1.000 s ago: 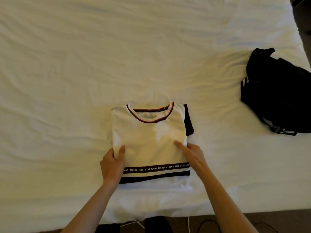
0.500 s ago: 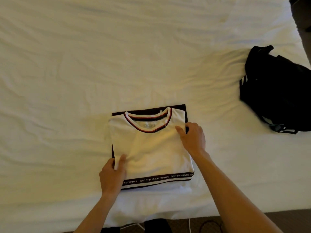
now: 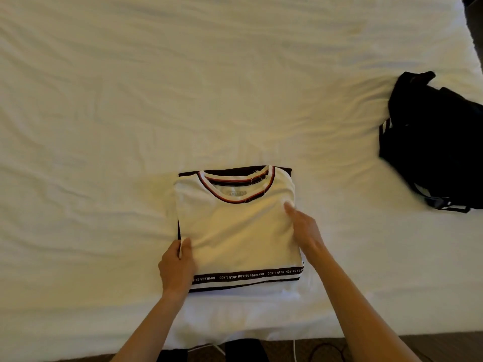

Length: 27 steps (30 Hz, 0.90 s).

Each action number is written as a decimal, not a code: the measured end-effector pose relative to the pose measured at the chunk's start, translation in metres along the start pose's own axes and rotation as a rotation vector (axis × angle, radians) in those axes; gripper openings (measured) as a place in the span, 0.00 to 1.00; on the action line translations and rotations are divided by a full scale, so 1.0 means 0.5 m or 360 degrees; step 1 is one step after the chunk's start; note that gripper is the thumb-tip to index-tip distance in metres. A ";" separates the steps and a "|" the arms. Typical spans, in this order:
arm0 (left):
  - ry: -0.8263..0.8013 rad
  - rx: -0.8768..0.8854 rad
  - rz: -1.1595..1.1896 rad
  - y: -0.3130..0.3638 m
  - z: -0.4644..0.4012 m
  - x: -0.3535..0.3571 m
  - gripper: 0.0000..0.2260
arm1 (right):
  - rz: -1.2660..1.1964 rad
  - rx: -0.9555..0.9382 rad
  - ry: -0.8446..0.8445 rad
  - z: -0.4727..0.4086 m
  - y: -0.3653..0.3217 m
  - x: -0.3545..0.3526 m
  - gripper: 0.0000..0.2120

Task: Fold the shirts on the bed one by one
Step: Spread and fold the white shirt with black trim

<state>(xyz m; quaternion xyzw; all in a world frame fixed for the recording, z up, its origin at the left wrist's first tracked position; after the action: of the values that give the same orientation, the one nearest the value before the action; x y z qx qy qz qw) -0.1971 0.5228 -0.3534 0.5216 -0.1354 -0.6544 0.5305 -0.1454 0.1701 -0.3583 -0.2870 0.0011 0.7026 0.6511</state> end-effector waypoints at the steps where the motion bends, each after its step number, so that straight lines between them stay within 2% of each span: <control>1: -0.0012 -0.0024 0.0006 -0.006 0.000 0.000 0.19 | 0.0104 -0.0020 -0.0002 0.008 0.015 0.000 0.22; 3: -0.0018 -0.0128 0.0046 -0.017 -0.004 -0.003 0.20 | 0.0110 -0.0059 0.0063 0.018 0.026 -0.011 0.18; 5: 0.0047 -0.0240 0.0083 -0.015 -0.022 -0.014 0.21 | -0.0147 -0.0017 0.0080 0.017 0.010 -0.023 0.19; 7: 0.0183 -0.0275 0.0120 0.008 -0.055 -0.031 0.24 | -0.0324 -0.0012 0.0065 0.007 -0.041 -0.028 0.30; 10: 0.0287 -0.0257 0.0183 0.051 -0.106 -0.037 0.23 | -0.0334 -0.0006 0.0061 -0.013 -0.126 -0.021 0.38; 11: 0.0257 -0.0240 0.0188 0.064 -0.118 -0.032 0.23 | -0.0309 0.0051 0.0033 -0.019 -0.140 -0.012 0.37; 12: 0.0214 -0.0212 0.0174 0.076 -0.126 -0.027 0.23 | -0.0279 0.0107 -0.0008 -0.019 -0.149 -0.002 0.32; 15: 0.0133 -0.0081 0.0092 0.096 -0.143 -0.019 0.24 | -0.0212 0.0093 -0.0131 -0.019 -0.183 0.001 0.09; 17: 0.0149 0.0014 0.0139 0.100 -0.148 -0.019 0.21 | -0.0187 -0.0171 -0.0043 -0.015 -0.221 -0.025 0.04; 19: 0.0190 0.0086 0.0167 0.105 -0.147 -0.021 0.20 | -0.0197 -0.0579 0.0269 0.017 -0.258 -0.063 0.05; 21: 0.0262 0.0107 0.0112 0.107 -0.139 -0.026 0.20 | -0.0054 -0.0897 0.0737 0.072 -0.256 -0.078 0.11; 23: 0.0342 0.0122 0.0017 0.108 -0.121 -0.032 0.17 | 0.0365 -0.1080 0.1086 0.132 -0.220 -0.036 0.19; 24: 0.0394 0.0173 -0.0049 0.114 -0.107 -0.035 0.14 | 0.0551 -0.1219 0.1104 0.160 -0.198 0.005 0.20; 25: 0.0435 0.0266 -0.0150 0.127 -0.088 -0.031 0.15 | 0.0706 -0.1382 0.1006 0.185 -0.170 0.056 0.21; 27: 0.0336 0.0623 -0.0379 0.167 -0.034 0.009 0.23 | 0.1007 -0.1662 0.0627 0.227 -0.098 0.169 0.23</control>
<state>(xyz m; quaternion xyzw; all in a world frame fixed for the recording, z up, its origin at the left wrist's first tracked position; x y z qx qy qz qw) -0.1365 0.4919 -0.3021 0.6922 -0.1409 -0.6154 0.3497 -0.1451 0.2977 -0.2795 -0.6758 -0.1371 0.7029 0.1744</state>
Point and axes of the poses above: each hand's wrist, its own z-axis away from the middle knuckle, its own x-axis out of the palm, y = z × x, the point moved 10 cm from there along -z, towards the middle knuckle, and after that the axes turned 11 degrees about x, right-handed, at the moved point
